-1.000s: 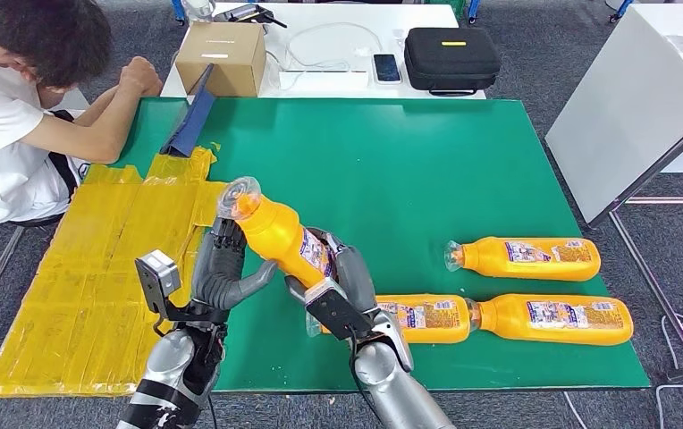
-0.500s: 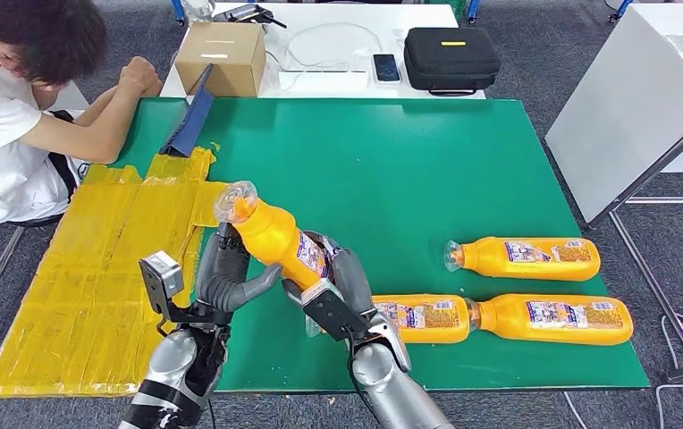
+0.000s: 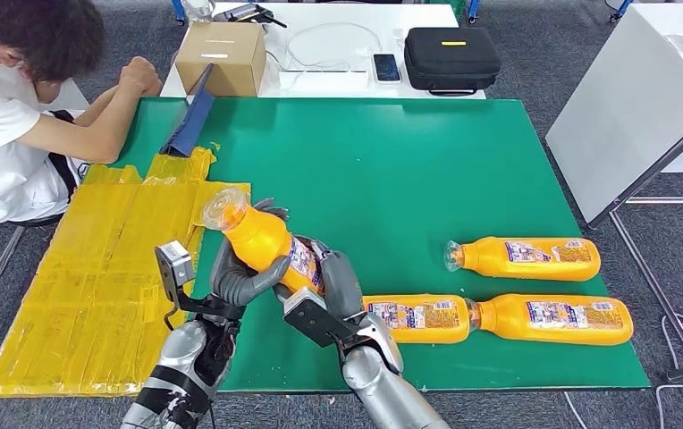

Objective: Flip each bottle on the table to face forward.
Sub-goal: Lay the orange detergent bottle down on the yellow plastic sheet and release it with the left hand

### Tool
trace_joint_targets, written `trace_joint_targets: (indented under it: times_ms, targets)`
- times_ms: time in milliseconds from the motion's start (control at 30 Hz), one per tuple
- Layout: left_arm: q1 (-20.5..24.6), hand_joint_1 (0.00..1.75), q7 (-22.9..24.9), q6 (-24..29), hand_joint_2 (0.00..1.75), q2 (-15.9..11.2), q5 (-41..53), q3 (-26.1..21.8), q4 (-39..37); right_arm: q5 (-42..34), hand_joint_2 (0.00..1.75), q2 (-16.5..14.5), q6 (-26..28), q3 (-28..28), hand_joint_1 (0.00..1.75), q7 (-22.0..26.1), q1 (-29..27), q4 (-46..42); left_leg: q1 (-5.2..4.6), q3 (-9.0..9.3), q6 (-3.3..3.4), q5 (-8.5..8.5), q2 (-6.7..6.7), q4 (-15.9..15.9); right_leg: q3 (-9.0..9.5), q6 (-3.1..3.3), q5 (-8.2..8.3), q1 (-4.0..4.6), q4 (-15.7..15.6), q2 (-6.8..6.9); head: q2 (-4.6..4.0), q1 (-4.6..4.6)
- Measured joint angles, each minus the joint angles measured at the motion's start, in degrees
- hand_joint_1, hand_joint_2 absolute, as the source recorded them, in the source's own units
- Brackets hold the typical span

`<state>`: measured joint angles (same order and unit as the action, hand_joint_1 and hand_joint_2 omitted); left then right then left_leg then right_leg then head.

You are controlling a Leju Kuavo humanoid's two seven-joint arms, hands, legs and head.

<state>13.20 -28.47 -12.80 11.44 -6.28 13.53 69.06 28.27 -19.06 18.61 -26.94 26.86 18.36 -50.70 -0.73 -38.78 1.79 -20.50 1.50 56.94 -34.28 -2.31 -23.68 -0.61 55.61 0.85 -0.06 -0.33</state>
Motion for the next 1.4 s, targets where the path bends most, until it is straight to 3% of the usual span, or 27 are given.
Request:
trace_joint_targets:
  times_ms: [833,867,1000,1033,1167,1300,1400]
  targets:
    - [0.3,1.75,0.0,0.3,1.75,0.0,0.1,0.0,-0.8,-0.6,1.75,-0.1,0.0,-0.4,1.74,0.2,0.4,1.3,0.0,0.01,0.0,0.0,0.0,0.0,0.02,0.0,0.0,0.0,0.0,0.0,-0.01,0.0]
    - [0.4,1.75,0.0,0.4,1.75,0.0,0.1,0.0,-0.8,-0.6,1.75,-0.1,0.1,-0.4,1.65,0.2,0.5,1.3,0.0,0.01,0.0,0.0,0.0,0.0,0.02,0.0,0.0,0.0,0.0,0.0,0.0,0.0]
    - [0.7,1.75,-0.1,1.3,1.75,0.0,0.7,0.0,-0.8,-0.9,1.75,-0.1,0.6,-0.4,0.1,0.4,0.5,1.4,0.0,0.01,0.0,0.01,0.0,0.0,0.02,-0.01,0.01,0.0,0.0,0.0,0.0,0.0]
    - [0.8,1.75,-0.3,2.1,1.75,0.0,1.4,0.0,-0.8,-1.1,1.75,-0.1,0.8,-0.3,0.0,0.6,0.5,1.4,0.0,0.01,0.0,0.01,0.0,0.0,0.01,-0.01,0.01,0.0,0.0,0.0,0.0,0.0]
    - [1.7,1.75,-1.6,7.9,1.75,-0.2,7.9,0.4,0.3,-2.0,1.75,0.3,1.2,-0.2,0.0,2.0,-0.7,-1.4,0.0,-0.02,0.02,0.03,-0.03,0.0,0.01,-0.01,0.02,0.0,0.0,0.02,-0.01,0.0]
    - [3.7,1.75,-0.8,21.3,1.75,-1.4,18.5,-0.2,1.4,-1.6,1.75,1.5,3.1,-0.3,0.0,4.6,-3.7,-11.6,0.0,-0.05,0.01,0.02,0.02,0.0,-0.06,-0.01,0.04,0.0,0.0,0.02,-0.01,0.02]
    - [6.4,1.75,0.6,28.2,1.75,-3.2,25.4,-2.6,1.3,-0.2,1.75,3.0,4.1,-0.6,0.0,3.2,-5.7,-21.2,0.03,-0.05,0.0,0.03,0.07,0.0,-0.11,0.0,0.04,0.0,0.0,0.01,-0.01,-0.02]
